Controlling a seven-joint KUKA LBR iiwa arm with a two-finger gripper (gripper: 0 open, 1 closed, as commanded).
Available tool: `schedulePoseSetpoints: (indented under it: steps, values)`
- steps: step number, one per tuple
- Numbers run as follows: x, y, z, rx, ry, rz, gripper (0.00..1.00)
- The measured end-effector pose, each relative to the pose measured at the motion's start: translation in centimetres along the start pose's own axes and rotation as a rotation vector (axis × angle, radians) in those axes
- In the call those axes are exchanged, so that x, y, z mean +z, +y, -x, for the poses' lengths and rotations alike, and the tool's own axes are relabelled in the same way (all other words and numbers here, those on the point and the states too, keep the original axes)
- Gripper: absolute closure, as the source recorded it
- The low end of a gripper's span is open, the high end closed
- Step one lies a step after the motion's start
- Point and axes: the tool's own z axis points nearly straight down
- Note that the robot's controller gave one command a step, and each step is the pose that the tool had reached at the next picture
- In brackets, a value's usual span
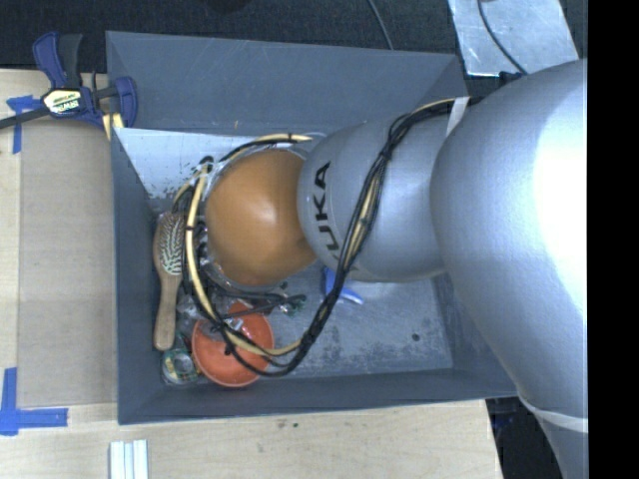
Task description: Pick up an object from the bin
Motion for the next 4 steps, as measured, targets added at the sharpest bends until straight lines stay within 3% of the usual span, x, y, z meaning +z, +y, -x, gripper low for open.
schedulePoseSetpoints:
  steps: [3,4]
  values:
    - [-3.5,-0.1,0.1,0.005,-0.005,-0.002,1.0]
    - [-6.2,0.0,0.0,0.006,0.003,0.003,1.0]
